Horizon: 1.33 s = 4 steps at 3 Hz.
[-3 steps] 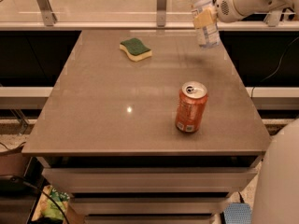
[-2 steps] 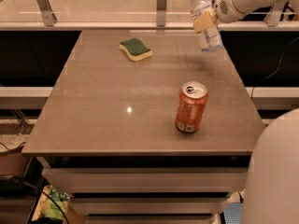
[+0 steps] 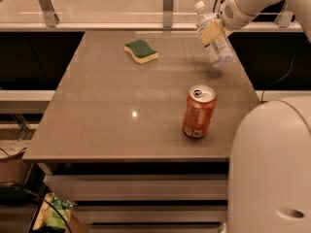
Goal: Knock blue plastic bottle over
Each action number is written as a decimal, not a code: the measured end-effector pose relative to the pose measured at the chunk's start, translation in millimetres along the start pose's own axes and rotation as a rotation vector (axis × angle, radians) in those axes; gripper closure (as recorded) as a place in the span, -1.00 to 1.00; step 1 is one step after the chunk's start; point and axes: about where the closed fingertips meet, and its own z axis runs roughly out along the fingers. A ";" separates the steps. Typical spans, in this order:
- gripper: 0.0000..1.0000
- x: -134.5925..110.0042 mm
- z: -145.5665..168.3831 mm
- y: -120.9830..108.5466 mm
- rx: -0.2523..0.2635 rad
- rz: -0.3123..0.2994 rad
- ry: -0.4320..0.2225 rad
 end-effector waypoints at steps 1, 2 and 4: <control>1.00 14.7 10.5 4.8 -0.029 0.019 0.097; 1.00 28.5 18.7 8.8 -0.054 0.030 0.186; 1.00 35.3 43.2 17.7 -0.108 0.006 0.286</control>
Offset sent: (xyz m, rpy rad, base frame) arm -0.0183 -0.0085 -0.0311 -0.0726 0.2964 0.0109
